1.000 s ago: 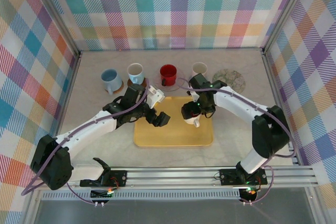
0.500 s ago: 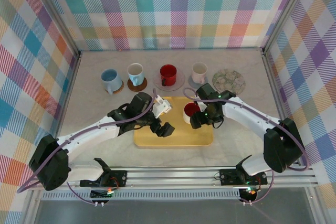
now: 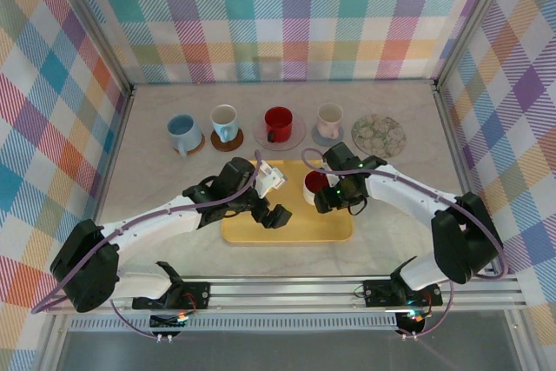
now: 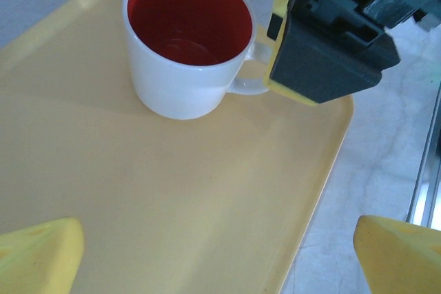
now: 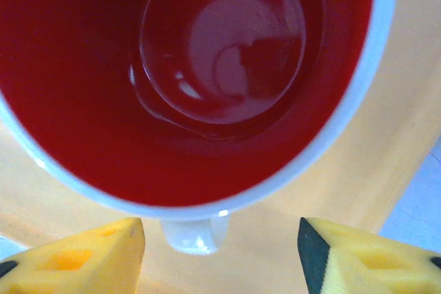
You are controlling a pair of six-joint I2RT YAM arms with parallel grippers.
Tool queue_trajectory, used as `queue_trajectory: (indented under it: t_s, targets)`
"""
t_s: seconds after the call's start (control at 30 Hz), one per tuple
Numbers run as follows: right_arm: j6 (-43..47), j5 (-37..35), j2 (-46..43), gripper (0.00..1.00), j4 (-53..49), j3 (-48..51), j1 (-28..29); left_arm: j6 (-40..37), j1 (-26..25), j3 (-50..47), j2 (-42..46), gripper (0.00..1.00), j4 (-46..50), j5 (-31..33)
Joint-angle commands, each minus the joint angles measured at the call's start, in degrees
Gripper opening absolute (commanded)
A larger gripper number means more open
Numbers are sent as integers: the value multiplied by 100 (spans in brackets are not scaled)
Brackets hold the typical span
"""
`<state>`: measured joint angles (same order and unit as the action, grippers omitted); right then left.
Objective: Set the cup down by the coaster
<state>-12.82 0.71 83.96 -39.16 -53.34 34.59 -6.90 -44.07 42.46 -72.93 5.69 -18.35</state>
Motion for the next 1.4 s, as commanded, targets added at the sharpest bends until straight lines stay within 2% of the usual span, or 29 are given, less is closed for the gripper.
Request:
queue_trajectory:
  t_s: [0.0, 0.7, 1.37]
  targets:
    - [-62, 62, 204, 59, 215, 35, 44, 55, -55, -62, -57, 100, -225, 31]
    - [-167, -266, 661, 40, 487, 23, 293, 39, -54, 8, -223, 100, -303, 121]
    - [-47, -533, 398, 11, 309, 30, 356, 48, -57, 95, -154, 100, -322, 214]
